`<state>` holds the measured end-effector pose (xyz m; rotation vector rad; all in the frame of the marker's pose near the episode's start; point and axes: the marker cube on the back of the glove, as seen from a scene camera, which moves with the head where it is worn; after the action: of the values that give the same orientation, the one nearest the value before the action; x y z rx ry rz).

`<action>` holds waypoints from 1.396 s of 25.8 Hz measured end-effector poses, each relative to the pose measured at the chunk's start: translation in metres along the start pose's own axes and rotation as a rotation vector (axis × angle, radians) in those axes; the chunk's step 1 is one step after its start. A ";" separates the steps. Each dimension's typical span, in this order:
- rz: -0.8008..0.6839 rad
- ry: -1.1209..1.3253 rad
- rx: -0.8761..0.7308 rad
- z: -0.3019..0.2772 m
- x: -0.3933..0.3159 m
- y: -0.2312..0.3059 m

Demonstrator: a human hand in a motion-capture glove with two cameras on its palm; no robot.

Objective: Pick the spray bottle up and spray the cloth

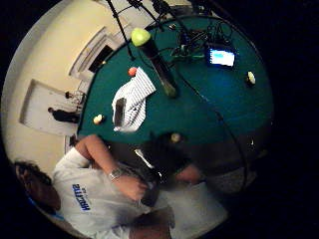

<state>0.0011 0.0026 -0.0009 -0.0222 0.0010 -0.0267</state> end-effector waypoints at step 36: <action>0.150 -0.884 -0.019 0.111 -0.044 -0.059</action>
<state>-0.0442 -0.0523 0.1113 -0.0517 -0.8811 0.1348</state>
